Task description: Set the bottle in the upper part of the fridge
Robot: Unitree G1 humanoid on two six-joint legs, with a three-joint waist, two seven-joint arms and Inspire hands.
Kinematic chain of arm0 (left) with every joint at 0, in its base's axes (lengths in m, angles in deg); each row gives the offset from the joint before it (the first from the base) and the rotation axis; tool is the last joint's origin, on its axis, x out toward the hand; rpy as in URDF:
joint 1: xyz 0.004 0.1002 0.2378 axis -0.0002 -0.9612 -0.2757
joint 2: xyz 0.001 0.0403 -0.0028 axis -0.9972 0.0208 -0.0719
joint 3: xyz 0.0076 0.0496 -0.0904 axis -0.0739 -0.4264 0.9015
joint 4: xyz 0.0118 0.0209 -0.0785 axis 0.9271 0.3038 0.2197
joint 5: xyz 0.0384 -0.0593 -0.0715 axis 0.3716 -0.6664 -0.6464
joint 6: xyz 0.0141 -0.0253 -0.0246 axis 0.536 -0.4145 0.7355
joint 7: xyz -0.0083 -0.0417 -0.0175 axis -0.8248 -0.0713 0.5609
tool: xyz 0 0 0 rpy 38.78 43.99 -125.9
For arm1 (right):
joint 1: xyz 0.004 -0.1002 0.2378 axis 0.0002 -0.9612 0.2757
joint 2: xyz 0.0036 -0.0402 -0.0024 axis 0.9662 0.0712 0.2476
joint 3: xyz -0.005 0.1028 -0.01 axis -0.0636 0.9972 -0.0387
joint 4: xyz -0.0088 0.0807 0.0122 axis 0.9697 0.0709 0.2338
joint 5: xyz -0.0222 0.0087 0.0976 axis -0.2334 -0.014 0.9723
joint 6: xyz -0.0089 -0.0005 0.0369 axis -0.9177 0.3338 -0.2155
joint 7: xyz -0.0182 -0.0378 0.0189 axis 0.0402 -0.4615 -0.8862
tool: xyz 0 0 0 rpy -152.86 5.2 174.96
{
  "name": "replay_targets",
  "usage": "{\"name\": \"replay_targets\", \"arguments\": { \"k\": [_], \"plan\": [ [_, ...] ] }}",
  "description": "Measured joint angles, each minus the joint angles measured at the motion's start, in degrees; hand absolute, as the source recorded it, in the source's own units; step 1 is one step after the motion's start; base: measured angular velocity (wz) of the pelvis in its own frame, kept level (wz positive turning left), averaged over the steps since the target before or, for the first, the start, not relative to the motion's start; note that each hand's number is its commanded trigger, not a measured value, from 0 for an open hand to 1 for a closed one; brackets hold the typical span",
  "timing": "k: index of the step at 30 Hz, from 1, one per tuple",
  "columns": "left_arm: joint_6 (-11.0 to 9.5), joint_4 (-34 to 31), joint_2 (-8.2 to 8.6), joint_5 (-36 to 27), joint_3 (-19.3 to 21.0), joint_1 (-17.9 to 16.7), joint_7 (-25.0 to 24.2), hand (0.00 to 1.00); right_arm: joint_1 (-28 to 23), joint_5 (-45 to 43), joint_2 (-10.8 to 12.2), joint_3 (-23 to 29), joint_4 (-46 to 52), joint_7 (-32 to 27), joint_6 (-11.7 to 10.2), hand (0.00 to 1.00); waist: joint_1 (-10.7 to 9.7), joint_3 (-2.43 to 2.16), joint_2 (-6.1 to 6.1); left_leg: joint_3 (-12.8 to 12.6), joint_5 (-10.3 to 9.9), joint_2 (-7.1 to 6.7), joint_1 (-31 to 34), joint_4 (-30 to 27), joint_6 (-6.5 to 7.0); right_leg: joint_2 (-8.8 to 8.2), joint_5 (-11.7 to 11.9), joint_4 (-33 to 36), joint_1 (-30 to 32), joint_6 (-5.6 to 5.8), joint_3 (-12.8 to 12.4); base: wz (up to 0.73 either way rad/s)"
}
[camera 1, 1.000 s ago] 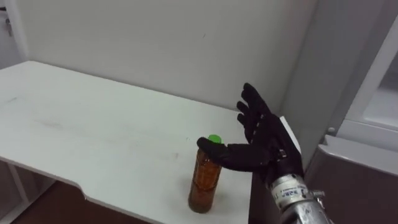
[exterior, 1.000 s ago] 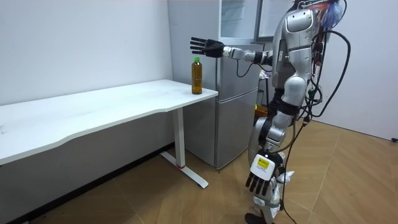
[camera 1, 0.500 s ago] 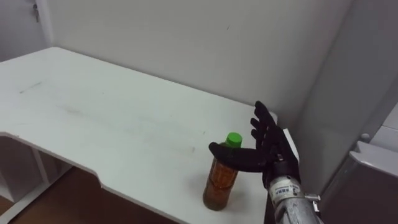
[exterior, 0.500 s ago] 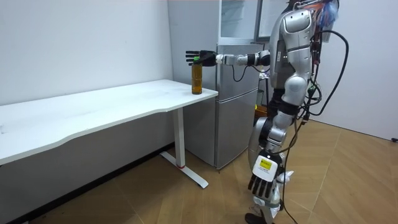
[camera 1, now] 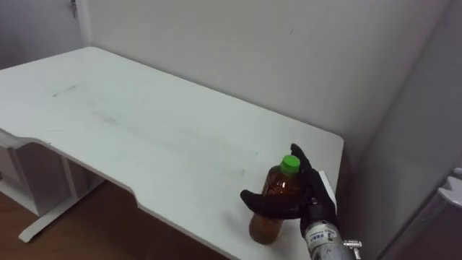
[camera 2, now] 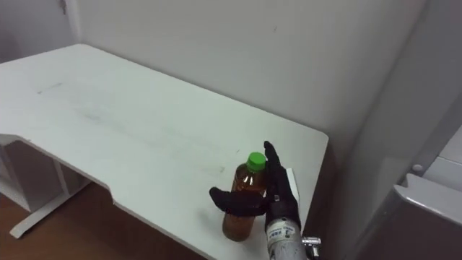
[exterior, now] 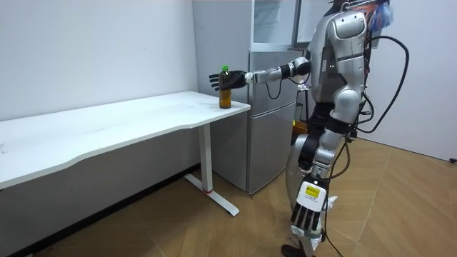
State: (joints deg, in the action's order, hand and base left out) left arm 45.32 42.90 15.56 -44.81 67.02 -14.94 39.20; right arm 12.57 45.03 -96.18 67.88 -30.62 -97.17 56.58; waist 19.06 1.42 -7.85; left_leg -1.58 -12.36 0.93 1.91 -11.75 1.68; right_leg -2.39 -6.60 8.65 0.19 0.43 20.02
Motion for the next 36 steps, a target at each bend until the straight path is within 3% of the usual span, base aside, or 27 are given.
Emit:
{"name": "replay_targets", "arguments": {
  "k": [9, 25, 36],
  "plan": [
    [0.67, -0.06, 0.15, 0.02, -0.50, -0.14, -0.20, 0.00, 0.31, 0.07, 1.13, -0.02, -7.11, -0.35, 0.04, 0.00, 1.37, 0.53, 0.82, 0.85, 0.43, -0.60, 1.07, -0.15, 0.32, -0.57, -0.01, -0.01, 0.51, 0.01, 1.28, 0.06],
    [0.72, -0.10, 0.08, 0.00, -0.52, -0.12, -1.34, 0.00, 1.61, 3.17, 0.98, 0.02, -12.06, -1.77, -1.81, 0.00, 1.83, -0.01, 1.45, 2.59, 0.61, -0.82, 2.35, -1.01, 0.28, -0.86, -0.01, -0.02, 0.58, 0.01, 4.49, 0.05],
    [0.70, -0.09, 0.08, 0.00, -2.68, 0.20, -1.15, 0.00, 3.82, 3.67, 1.07, 0.03, -16.54, -1.96, -3.22, 0.00, 1.91, 0.21, 1.91, 3.19, 1.23, -0.97, 2.63, -0.99, 0.16, -1.00, 0.06, 0.02, 0.59, -0.10, 5.27, 0.03]
  ]
}}
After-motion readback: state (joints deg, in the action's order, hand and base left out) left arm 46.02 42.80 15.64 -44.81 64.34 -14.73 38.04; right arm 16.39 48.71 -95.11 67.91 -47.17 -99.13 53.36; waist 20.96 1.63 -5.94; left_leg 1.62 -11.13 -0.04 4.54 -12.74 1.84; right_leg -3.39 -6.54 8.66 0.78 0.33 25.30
